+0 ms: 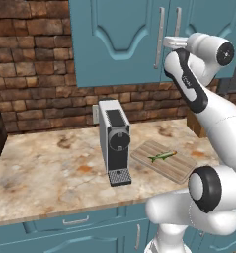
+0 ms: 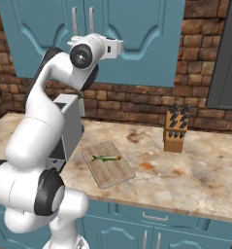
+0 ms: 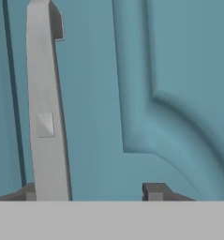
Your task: Open the cabinet, retrieve the rolling pin, and place it next to the meat on the cutting board to prepare for tenderizing.
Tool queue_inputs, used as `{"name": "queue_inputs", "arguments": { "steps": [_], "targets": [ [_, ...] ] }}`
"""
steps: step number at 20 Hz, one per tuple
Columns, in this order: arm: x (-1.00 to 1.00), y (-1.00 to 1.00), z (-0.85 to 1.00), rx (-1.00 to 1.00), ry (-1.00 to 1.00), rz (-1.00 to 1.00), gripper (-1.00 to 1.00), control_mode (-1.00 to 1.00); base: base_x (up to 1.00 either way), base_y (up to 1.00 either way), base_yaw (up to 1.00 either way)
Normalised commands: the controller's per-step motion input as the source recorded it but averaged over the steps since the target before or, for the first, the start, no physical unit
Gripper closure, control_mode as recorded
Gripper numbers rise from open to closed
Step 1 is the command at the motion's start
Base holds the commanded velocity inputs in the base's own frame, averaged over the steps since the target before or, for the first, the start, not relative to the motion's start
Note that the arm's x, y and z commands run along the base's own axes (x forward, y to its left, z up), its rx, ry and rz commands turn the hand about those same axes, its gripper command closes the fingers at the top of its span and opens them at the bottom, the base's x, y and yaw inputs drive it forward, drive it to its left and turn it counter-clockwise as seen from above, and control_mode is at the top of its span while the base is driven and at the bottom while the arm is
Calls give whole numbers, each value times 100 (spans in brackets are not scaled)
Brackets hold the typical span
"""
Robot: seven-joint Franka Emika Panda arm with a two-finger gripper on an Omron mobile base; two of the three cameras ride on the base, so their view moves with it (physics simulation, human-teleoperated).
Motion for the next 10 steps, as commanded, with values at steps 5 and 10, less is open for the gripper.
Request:
{"name": "queue_inputs", "arguments": {
  "steps": [5, 10],
  "targets": [
    [11, 0, -2, 0, 0, 0, 100, -100, 0, 0, 0],
    [3, 6, 0, 0, 0, 0, 100, -100, 0, 0, 0]
  ]
}}
